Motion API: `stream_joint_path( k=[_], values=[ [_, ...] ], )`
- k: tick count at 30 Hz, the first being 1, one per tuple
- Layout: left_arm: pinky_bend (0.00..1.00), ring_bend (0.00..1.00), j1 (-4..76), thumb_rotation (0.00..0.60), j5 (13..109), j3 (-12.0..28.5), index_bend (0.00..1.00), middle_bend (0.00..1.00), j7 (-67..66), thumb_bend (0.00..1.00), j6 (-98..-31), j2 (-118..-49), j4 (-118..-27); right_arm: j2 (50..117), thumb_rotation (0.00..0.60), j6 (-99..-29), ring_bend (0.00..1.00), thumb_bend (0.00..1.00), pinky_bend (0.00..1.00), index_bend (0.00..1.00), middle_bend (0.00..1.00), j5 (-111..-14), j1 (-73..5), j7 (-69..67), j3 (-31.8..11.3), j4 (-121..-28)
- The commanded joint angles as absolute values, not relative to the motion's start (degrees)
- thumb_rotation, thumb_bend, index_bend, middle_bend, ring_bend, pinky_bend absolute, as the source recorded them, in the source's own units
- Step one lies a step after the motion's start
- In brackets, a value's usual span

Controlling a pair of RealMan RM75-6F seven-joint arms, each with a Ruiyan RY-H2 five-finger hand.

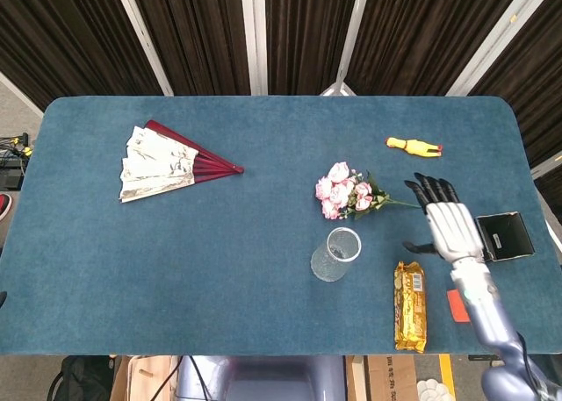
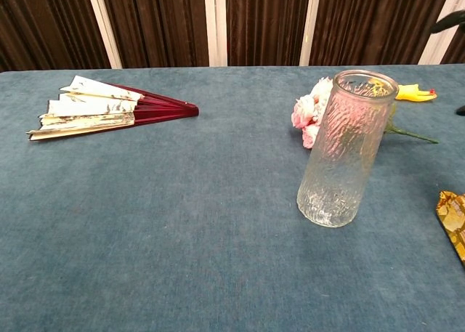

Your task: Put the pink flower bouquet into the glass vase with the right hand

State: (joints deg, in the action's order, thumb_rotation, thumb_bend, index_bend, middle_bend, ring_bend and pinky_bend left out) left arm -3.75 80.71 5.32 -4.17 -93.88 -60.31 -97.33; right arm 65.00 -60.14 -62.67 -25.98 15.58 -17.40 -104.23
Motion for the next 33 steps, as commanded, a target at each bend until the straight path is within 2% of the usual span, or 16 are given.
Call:
stream_joint_path(
  k=[1, 6, 15, 33],
  values=[
    [0.02, 0.00, -3.7, 0.600, 80.3, 5.5, 0.08, 0.00, -4.6, 0.25, -94.0, -60.5, -97.4, 68.7, 0.600, -54.3, 0.01, 0.02, 0.00, 0.12, 0.05, -54.4, -32.5, 20.5, -19.2, -100.5],
    [0.02, 0.00, -3.9, 0.600, 78.8, 6.1, 0.08, 0.00, -5.6, 0.25, -94.2, -60.7, -97.6, 71.5, 0.600, -49.8, 0.00, 0.02, 0.00, 0.10, 0.04, -47.6, -37.5, 21.4, -19.4, -96.4],
    [0.02, 0.00, -4.5, 0.600, 77.1, 6.7, 0.08, 0.00, -7.4, 0.25, -95.2, -61.1, -97.9, 75.4, 0.600, -46.1, 0.00, 0.02, 0.00, 0.05, 0.00, -39.4, -44.0, 23.6, -18.3, -88.1],
    [0.02, 0.00, -4.4, 0.600, 75.8, 6.9, 0.10, 0.00, -11.1, 0.25, -95.1, -62.1, -98.4, 83.1, 0.600, -39.1, 0.00, 0.02, 0.00, 0.05, 0.00, -30.1, -52.5, 22.5, -15.3, -74.1]
  ],
)
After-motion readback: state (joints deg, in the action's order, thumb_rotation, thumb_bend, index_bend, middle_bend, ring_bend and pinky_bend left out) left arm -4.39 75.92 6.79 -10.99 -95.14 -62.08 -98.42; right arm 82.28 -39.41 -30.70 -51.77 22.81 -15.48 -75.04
